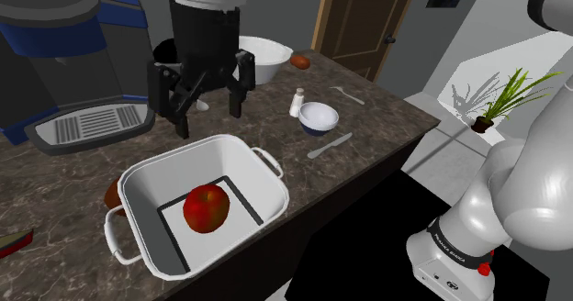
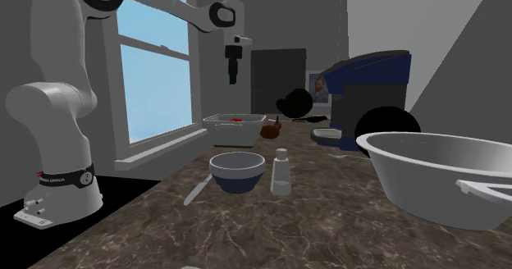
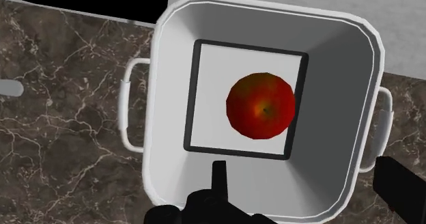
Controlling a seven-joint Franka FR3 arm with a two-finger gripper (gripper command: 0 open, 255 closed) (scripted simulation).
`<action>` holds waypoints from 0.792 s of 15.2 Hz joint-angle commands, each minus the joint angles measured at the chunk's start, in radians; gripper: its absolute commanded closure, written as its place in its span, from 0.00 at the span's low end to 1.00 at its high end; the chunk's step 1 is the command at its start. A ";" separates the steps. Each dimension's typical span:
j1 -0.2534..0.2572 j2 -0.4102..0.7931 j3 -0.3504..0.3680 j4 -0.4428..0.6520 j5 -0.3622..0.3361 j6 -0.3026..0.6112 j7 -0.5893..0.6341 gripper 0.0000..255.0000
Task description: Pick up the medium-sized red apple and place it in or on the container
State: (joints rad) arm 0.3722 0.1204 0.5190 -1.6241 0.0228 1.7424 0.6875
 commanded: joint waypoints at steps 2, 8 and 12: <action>-0.001 0.022 0.002 -0.074 0.002 0.090 -0.041 0.00; 0.006 0.107 0.005 -0.174 -0.017 0.255 -0.111 0.00; 0.011 0.124 0.004 -0.207 -0.027 0.304 -0.105 0.00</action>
State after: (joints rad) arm 0.3819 0.2396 0.5229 -1.8196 -0.0011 2.0293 0.5818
